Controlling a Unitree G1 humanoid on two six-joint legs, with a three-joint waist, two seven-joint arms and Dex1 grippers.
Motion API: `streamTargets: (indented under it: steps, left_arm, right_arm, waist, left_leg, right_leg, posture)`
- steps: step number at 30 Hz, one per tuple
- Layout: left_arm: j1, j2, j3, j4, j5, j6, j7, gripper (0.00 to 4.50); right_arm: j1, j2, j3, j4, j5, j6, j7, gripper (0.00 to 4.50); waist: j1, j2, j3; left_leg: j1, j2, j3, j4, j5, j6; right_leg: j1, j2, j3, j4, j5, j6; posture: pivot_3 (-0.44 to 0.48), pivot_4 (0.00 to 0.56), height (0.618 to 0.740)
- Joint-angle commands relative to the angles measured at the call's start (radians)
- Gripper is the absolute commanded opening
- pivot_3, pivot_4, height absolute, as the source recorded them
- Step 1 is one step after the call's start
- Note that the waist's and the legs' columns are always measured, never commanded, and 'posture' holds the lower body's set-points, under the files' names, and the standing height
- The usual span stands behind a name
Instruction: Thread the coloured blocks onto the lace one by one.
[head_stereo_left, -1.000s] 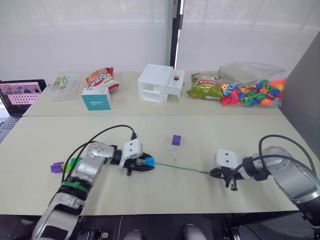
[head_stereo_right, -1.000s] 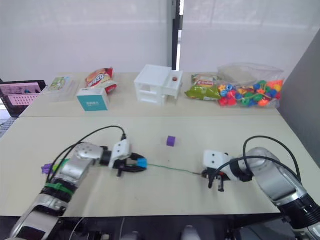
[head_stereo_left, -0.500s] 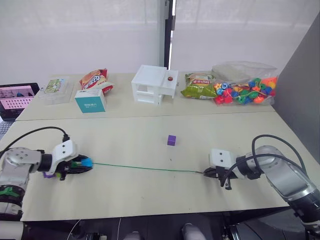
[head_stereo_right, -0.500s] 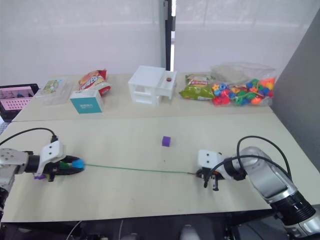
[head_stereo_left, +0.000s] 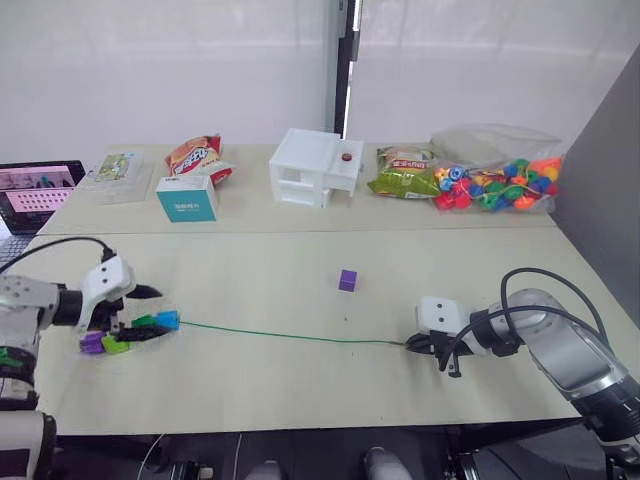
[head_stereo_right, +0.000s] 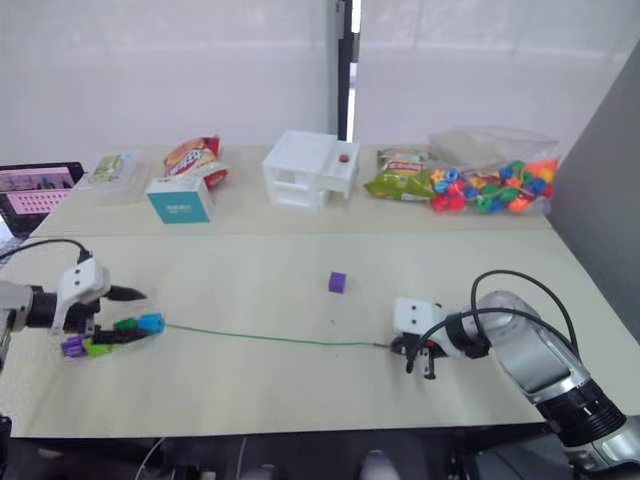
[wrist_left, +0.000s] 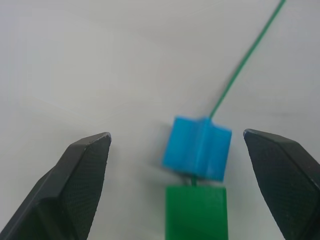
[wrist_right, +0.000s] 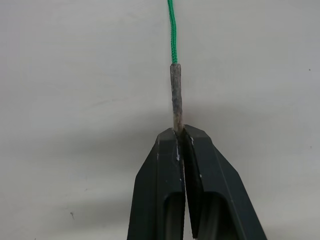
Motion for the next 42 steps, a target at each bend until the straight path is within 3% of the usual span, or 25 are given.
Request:
streamTargets:
  steps: [1,6,11,14,20,24,27,28,33,42]
  left_arm:
    - [-0.033,-0.04,0.042,-0.18,-0.098,0.138,0.005,4.47]
    - [0.051,-0.183,-0.004,-0.53,-0.166,0.271,0.073,4.47]
    - [0.089,-0.407,-0.145,-0.693,-0.135,0.272,0.175,4.47]
    - [0.102,-0.527,-0.231,-0.716,-0.106,0.266,0.227,4.47]
    - [0.118,-0.66,-0.319,-0.705,-0.075,0.27,0.3,4.47]
    - [0.129,-0.75,-0.395,-0.612,0.023,0.16,0.37,4.47]
    - [0.135,-0.795,-0.399,-0.586,0.006,0.148,0.367,4.47]
    - [0.135,-0.799,-0.397,-0.585,0.001,0.149,0.364,3.92]
    - [0.129,-0.804,-0.402,-0.57,0.012,0.147,0.362,2.33]
    - [0.128,-0.8,-0.416,-0.539,0.036,0.147,0.367,2.33]
  right_arm:
    - [0.004,0.0,-0.015,-0.017,0.003,-0.009,-0.002,0.0]
    - [0.001,-0.003,-0.022,-0.036,0.014,0.011,0.003,0.0]
    - [-0.018,-0.003,-0.017,-0.075,0.022,0.041,0.017,0.0]
    - [-0.025,0.001,-0.016,-0.098,0.025,0.06,0.018,0.0]
    - [-0.017,0.004,-0.015,-0.125,0.022,0.077,0.011,0.0]
    - [-0.003,-0.001,-0.019,-0.121,0.018,0.072,0.005,0.0]
    - [0.001,0.003,-0.006,-0.125,0.015,0.083,0.003,0.0]
    - [0.002,0.004,-0.002,-0.126,0.012,0.086,0.002,0.0]
    - [0.011,0.009,0.019,-0.121,-0.005,0.088,-0.009,0.0]
    - [0.01,0.004,0.023,-0.114,-0.008,0.09,-0.014,0.0]
  waist:
    - [0.001,0.0,0.0]
    - [0.002,0.0,0.0]
    - [0.006,0.0,0.0]
    - [0.008,-0.001,0.0]
    - [0.009,-0.001,0.0]
    - [0.025,-0.001,0.0]
    - [0.031,-0.001,0.0]
    - [0.031,-0.001,0.0]
    - [0.03,-0.001,0.0]
    - [0.031,-0.001,0.0]
  left_leg:
    - [0.0,0.0,0.0,0.0,0.0,0.0]
    - [-0.001,0.0,-0.001,0.0,0.0,0.0]
    - [-0.002,0.0,-0.001,0.001,0.0,0.0]
    - [-0.004,-0.001,-0.001,0.003,0.0,0.0]
    - [-0.004,-0.001,-0.001,0.002,0.0,0.0]
    - [-0.004,-0.002,-0.001,0.003,0.0,0.0]
    - [-0.005,-0.002,-0.001,0.004,0.0,0.0]
    - [-0.005,-0.002,-0.001,0.004,0.0,0.0]
    - [-0.005,-0.002,-0.001,0.004,0.0,0.0]
    - [-0.005,-0.002,-0.001,0.004,0.0,0.0]
  right_leg:
    - [0.0,0.0,0.0,0.0,0.0,0.0]
    - [0.0,-0.001,0.0,0.006,0.0,0.0]
    - [-0.001,-0.001,0.0,0.006,0.0,0.0]
    - [-0.002,-0.001,0.0,0.006,0.0,0.0]
    - [-0.002,-0.001,0.0,0.003,0.0,0.0]
    - [0.0,-0.001,0.0,-0.003,0.001,0.001]
    - [-0.001,-0.001,0.0,-0.004,0.001,0.001]
    - [-0.001,-0.001,0.0,-0.004,0.001,0.001]
    - [-0.001,-0.001,0.0,-0.004,0.001,0.001]
    - [0.0,-0.001,0.0,-0.004,0.001,0.001]
  posture:
    - [0.0,0.15,0.74]
    - [0.0,0.15,0.74]
    - [0.0,0.15,0.74]
    - [0.0,0.15,0.74]
    - [0.0,0.15,0.74]
    - [0.0,0.15,0.74]
    - [0.0,0.15,0.74]
    - [0.0,0.15,0.74]
    - [0.0,0.15,0.74]
    - [0.0,0.15,0.74]
